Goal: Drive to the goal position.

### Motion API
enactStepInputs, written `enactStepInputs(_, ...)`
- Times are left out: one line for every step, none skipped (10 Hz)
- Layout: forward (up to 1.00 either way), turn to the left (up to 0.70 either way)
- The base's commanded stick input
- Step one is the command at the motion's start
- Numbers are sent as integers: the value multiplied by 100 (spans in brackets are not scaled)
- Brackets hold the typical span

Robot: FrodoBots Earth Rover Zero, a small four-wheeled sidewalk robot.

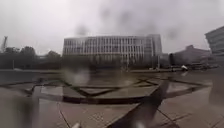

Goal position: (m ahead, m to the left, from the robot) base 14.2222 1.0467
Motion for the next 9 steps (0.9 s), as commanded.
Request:
enactStepInputs(70,1)
enactStepInputs(70,1)
enactStepInputs(70,1)
enactStepInputs(70,1)
enactStepInputs(70,1)
enactStepInputs(70,1)
enactStepInputs(70,1)
enactStepInputs(70,1)
enactStepInputs(70,1)
